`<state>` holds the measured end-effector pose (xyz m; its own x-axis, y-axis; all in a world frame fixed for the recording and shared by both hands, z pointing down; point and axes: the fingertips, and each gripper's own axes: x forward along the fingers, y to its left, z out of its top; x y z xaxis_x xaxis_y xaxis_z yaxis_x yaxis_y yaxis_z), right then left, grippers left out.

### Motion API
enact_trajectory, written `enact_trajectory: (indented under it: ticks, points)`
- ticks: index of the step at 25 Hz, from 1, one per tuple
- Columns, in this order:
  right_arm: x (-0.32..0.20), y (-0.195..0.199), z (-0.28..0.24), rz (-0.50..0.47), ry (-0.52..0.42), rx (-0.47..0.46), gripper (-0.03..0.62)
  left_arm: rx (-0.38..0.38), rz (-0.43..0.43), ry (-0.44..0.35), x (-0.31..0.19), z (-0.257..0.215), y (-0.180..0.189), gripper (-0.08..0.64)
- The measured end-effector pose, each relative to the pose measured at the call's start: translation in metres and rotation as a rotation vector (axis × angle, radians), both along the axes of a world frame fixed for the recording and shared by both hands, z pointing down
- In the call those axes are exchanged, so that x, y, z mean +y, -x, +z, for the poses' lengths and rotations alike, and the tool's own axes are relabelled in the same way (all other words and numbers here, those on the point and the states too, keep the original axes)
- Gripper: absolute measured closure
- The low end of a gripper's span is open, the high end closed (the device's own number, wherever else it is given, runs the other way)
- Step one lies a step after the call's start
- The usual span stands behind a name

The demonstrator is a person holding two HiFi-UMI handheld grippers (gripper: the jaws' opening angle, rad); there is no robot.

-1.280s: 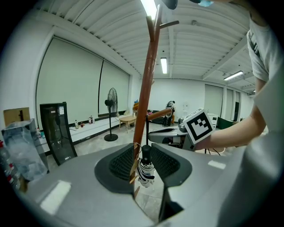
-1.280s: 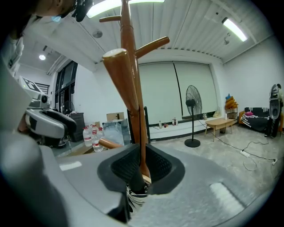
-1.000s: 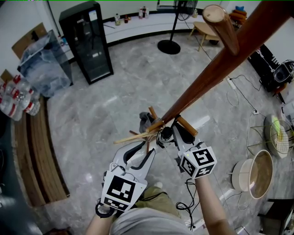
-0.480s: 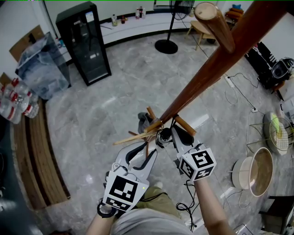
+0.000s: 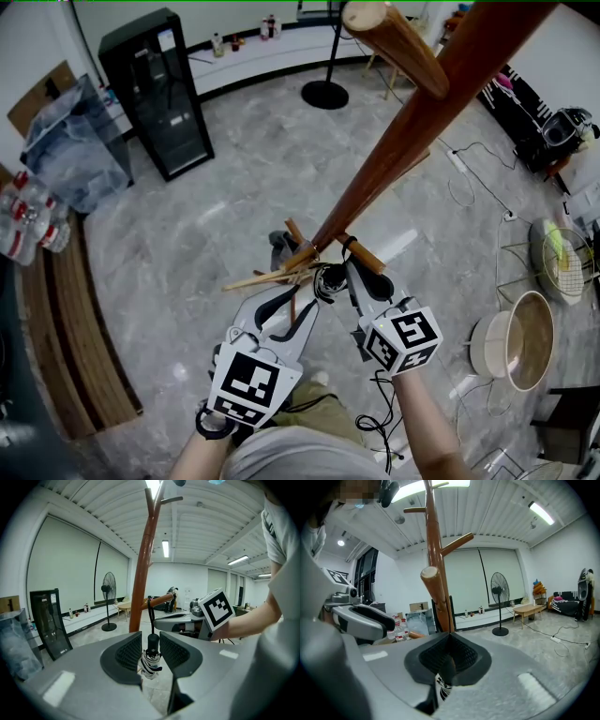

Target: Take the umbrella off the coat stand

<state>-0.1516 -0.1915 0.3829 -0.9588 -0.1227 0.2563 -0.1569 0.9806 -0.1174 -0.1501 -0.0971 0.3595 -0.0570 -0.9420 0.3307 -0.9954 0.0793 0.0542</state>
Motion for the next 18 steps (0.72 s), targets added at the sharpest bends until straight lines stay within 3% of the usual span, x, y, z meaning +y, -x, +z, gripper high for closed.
enact_trajectory:
  ticks: [6,18]
  points:
    - [-0.003,-0.012,-0.008,0.026,0.004,-0.016,0.589,-0.010,0.055,-0.023,-0.035,-0.008,-0.009,0.443]
    - [-0.002,-0.031,-0.018,0.052,-0.023,-0.022,0.589,0.058,0.120,-0.060,-0.078,-0.009,-0.023,0.454]
